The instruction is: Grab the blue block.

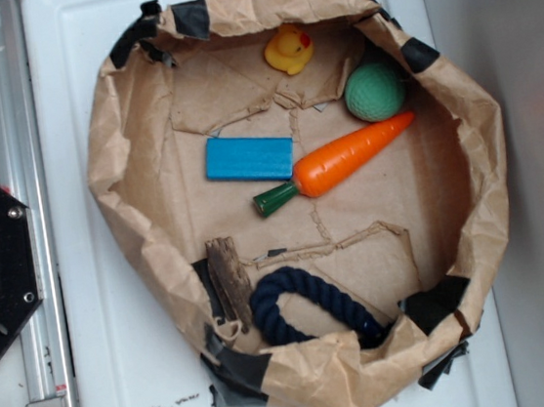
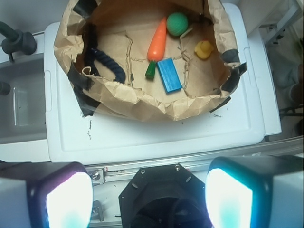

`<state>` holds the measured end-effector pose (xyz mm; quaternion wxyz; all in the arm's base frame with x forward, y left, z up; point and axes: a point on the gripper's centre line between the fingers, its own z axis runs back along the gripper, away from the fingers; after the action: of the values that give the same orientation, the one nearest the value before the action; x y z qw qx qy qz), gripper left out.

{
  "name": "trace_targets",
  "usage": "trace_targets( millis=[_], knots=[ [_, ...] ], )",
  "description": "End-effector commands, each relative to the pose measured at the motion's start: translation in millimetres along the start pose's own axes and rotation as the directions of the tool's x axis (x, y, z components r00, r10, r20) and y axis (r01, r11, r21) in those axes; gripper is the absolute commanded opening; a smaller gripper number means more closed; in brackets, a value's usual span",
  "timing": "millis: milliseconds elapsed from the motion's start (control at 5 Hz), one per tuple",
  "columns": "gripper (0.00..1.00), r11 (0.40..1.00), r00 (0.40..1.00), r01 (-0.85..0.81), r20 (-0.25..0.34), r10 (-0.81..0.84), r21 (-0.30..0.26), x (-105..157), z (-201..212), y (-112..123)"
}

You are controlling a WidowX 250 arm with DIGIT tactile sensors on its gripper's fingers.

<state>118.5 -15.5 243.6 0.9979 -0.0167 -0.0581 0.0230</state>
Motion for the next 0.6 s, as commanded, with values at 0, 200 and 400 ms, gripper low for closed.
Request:
trace_targets(
  millis=[0, 200, 400],
  knots=[
    [1.00, 1.000, 1.000, 0.000, 0.000, 0.000, 0.000, 0, 0, 0],
    [1.00, 0.998, 1.000, 0.000, -0.017, 0.000, 0.058, 44, -52, -1],
    [1.00, 0.995, 0.998, 0.025, 0.048, -0.029, 0.095, 93, -90, 11]
  ],
)
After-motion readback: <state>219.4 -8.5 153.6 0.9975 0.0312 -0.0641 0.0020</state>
